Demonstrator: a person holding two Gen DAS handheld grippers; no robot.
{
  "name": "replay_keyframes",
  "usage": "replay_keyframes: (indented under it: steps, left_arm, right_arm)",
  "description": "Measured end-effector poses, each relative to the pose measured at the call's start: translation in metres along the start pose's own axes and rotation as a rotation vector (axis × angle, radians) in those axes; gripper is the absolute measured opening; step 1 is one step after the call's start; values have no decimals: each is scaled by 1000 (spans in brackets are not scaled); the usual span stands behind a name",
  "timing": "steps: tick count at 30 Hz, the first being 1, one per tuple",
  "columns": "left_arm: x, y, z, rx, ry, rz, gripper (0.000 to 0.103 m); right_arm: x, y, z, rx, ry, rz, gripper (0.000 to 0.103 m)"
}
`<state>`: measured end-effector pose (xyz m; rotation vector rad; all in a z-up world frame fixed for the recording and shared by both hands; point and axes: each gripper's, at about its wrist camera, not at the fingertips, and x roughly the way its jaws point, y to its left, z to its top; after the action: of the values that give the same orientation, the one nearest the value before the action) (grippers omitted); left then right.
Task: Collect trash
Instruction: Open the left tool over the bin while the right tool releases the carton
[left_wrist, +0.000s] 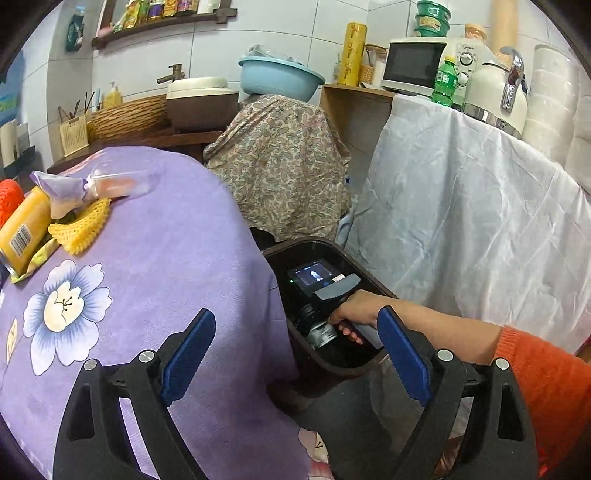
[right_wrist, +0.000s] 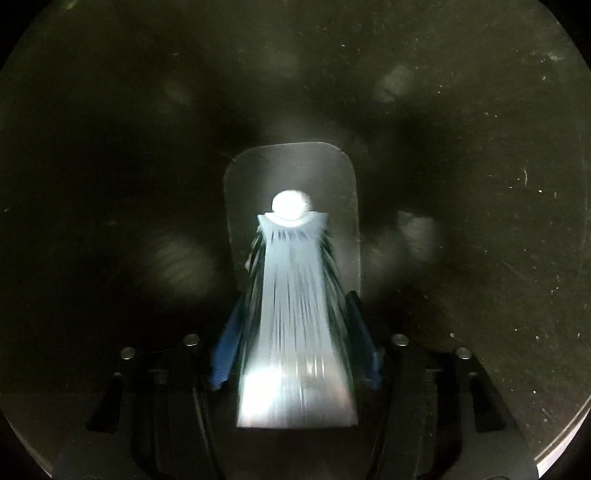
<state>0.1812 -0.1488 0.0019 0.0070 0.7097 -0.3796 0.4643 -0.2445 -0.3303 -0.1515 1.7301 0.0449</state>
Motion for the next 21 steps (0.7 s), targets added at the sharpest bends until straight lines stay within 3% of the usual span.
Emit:
replay_keyframes:
  steps: [4,8,12,17,19,21]
  left_arm:
    - [1,0,-1,3,2,1,88]
    - [-1,4,-4,12,-1,7,88]
    - [-3,12,-3,-9,0,-7,88]
    - [-15,24,-1,8,-37,31,90]
    - [-22,31,1,25,-52,55,93]
    - [-31,42,3,48,-52,81,95]
  right_arm:
    - [-10,-1,1,13,-25,13,61]
    - [-40,-5,-25,29,-134,37,61]
    - [-99,7,-69,-60,-351,0,64]
    - [-191,14,-136,-119,-691,-130,72]
    - [-225,10,-158,-96,-805,-67,77]
    - [-257,9,-175,-87,-893,63,86]
